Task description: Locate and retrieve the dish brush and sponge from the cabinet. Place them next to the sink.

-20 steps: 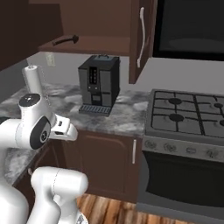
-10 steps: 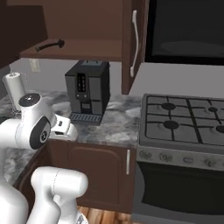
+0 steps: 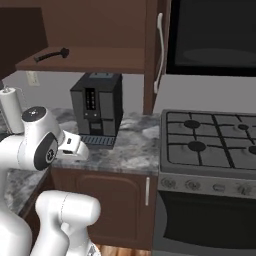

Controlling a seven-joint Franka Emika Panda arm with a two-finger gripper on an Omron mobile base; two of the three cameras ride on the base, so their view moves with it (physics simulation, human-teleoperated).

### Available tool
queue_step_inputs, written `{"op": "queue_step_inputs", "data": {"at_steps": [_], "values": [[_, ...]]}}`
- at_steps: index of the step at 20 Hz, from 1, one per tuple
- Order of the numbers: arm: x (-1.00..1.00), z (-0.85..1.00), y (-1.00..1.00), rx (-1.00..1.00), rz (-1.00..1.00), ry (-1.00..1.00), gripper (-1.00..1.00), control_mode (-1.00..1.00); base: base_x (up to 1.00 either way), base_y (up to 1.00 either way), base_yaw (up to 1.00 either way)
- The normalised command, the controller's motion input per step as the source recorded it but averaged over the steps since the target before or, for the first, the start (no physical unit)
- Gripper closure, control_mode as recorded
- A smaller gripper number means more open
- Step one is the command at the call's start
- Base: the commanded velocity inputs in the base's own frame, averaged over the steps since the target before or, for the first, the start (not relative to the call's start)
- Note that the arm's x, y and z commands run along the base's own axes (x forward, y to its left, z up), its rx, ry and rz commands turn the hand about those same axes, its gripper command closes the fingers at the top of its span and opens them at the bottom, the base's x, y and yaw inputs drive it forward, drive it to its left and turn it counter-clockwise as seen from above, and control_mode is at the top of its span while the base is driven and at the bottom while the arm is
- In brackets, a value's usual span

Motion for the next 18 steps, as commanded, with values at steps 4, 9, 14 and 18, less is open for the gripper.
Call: {"op": "queue_step_inputs", "data": {"at_steps": [4, 9, 14, 18], "values": [[0.0, 0.0, 0.0, 0.0, 0.0, 0.0, -1.0, 1.0, 0.66, 0.21, -0.02], [0.0, 0.0, 0.0, 0.0, 0.0, 0.0, -1.0, 1.0, 0.64, 0.06, 0.01], [0.0, 0.0, 0.0, 0.0, 0.0, 0.0, -1.0, 1.0, 0.73, 0.22, 0.0], [0.0, 0.0, 0.0, 0.0, 0.0, 0.0, -1.0, 1.0, 0.69, 0.28, 0.0]]}}
